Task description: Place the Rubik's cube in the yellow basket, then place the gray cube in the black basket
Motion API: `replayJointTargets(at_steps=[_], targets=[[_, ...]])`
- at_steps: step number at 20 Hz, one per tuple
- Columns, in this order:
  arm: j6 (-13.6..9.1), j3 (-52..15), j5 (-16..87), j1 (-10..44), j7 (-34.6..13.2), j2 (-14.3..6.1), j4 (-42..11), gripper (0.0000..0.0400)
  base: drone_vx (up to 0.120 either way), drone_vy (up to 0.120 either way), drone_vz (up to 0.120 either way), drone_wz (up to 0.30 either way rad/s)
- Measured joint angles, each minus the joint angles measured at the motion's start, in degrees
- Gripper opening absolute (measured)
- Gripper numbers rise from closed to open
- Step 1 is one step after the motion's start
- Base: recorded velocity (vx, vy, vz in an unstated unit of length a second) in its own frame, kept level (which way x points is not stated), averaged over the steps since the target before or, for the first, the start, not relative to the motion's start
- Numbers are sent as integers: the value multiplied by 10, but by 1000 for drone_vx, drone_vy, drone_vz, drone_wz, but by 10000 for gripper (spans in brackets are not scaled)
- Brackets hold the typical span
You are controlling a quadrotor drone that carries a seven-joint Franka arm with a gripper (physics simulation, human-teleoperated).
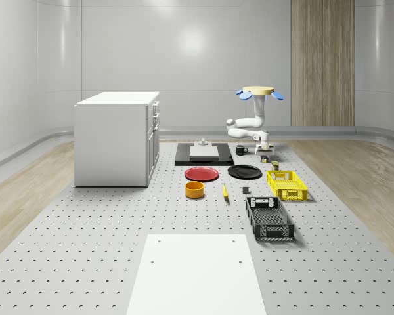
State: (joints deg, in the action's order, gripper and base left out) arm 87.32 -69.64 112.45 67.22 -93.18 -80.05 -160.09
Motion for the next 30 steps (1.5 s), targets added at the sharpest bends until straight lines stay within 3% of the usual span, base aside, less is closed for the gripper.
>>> replayJointTargets(at_steps=[8,14,23,30], targets=[[-1,-15,-16,1,1,-5,-4,292,0,0,0,0],[-12,-49,-49,2,0,-8,-11,291,0,0,113,0],[-9,-65,-66,5,-6,-16,-14,291,0,0,120,0],[-3,-68,-71,7,-8,-24,-14,291,109,0,40,0]])
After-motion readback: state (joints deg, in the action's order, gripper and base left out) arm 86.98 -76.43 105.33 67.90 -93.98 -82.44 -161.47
